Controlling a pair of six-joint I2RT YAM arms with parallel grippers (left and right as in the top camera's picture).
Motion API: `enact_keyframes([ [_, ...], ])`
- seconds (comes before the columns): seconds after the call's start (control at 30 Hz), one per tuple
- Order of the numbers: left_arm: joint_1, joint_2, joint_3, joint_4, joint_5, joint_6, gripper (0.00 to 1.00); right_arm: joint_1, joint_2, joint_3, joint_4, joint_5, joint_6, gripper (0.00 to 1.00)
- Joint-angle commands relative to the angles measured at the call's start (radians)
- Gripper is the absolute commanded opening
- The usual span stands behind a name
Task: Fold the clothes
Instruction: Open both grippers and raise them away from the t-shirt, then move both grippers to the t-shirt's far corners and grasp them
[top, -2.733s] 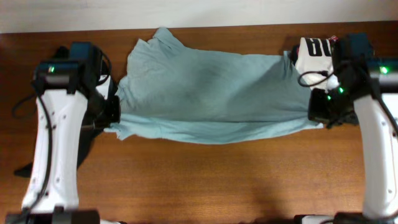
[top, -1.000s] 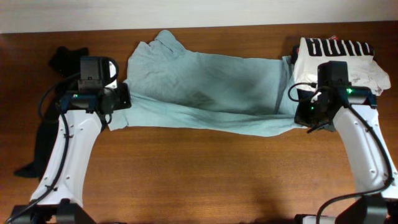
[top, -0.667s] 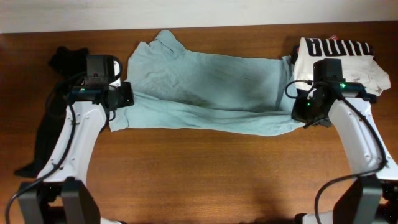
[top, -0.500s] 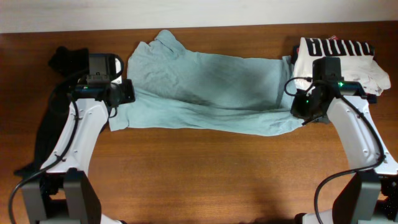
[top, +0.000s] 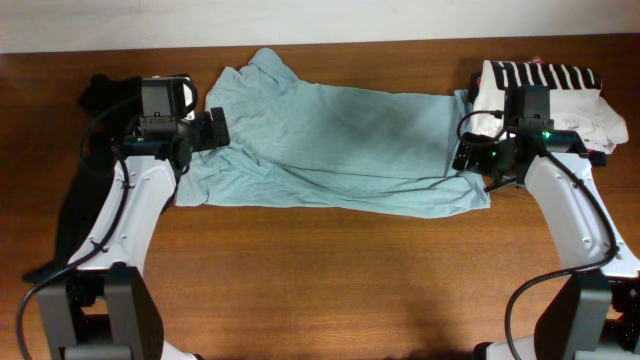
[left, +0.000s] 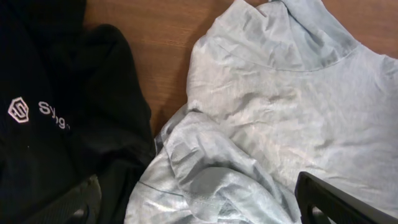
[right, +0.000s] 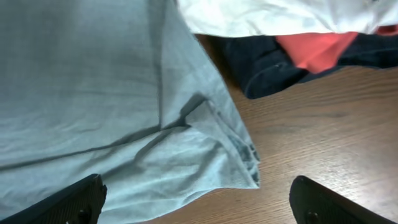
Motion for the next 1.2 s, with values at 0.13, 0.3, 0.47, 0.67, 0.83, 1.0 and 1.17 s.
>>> enact_keyframes([
  [0.13,-0.002,0.007,0.101,-0.068,0.053,0.058,0.99,-0.007,0.005,0.118,-0.066,-0.116,-0.093,0.99],
  [0.3,-0.003,0.011,0.229,-0.171,0.079,0.070,0.99,-0.006,0.005,0.242,-0.116,-0.154,-0.122,1.00],
  [0.47,-0.004,0.070,0.407,-0.284,0.136,0.093,0.99,-0.006,0.010,0.356,-0.109,-0.175,-0.156,0.97],
  [0.67,-0.014,0.357,0.881,-0.530,0.206,0.143,0.99,-0.005,0.107,0.517,-0.132,-0.230,-0.185,0.93],
  [0.83,-0.031,0.611,1.247,-0.605,0.205,0.152,0.99,0.029,0.239,0.621,-0.122,-0.242,-0.251,0.93],
  [1.0,-0.039,0.770,1.363,-0.533,0.204,0.152,0.99,0.072,0.374,0.658,-0.033,-0.155,-0.269,0.92],
  [1.17,-0.048,0.874,1.363,-0.432,0.196,0.152,0.97,0.078,0.481,0.658,0.072,-0.119,-0.232,0.92],
])
